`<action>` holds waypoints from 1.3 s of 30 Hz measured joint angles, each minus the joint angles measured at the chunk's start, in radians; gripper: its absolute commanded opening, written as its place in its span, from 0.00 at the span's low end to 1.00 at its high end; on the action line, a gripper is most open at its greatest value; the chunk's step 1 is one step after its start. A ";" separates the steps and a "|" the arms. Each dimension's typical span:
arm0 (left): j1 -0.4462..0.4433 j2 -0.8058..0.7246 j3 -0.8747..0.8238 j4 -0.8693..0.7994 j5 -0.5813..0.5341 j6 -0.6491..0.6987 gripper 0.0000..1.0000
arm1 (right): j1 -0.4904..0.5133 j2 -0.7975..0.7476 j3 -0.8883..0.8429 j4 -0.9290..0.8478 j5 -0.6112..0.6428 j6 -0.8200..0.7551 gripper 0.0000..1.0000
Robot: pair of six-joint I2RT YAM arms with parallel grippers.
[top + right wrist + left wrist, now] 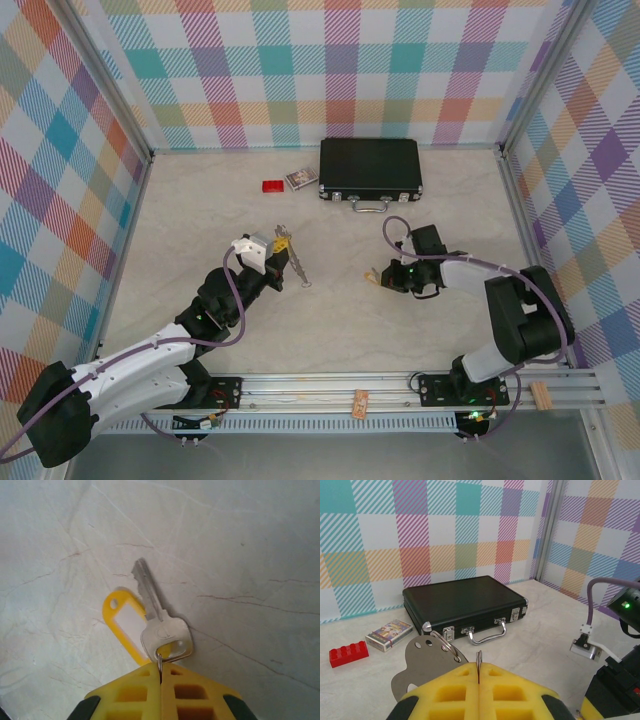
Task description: Put the keys on the keyring
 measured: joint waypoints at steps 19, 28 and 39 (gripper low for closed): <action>0.000 0.159 0.091 0.018 0.162 0.005 0.00 | 0.059 -0.660 -0.117 0.156 0.177 -0.173 0.00; 0.000 0.287 0.186 0.035 0.320 0.019 0.00 | 0.072 -0.755 -0.137 0.297 0.127 -0.229 0.00; 0.000 0.355 0.259 -0.018 0.475 0.058 0.00 | 0.091 -0.702 -0.082 0.340 -0.043 -0.287 0.00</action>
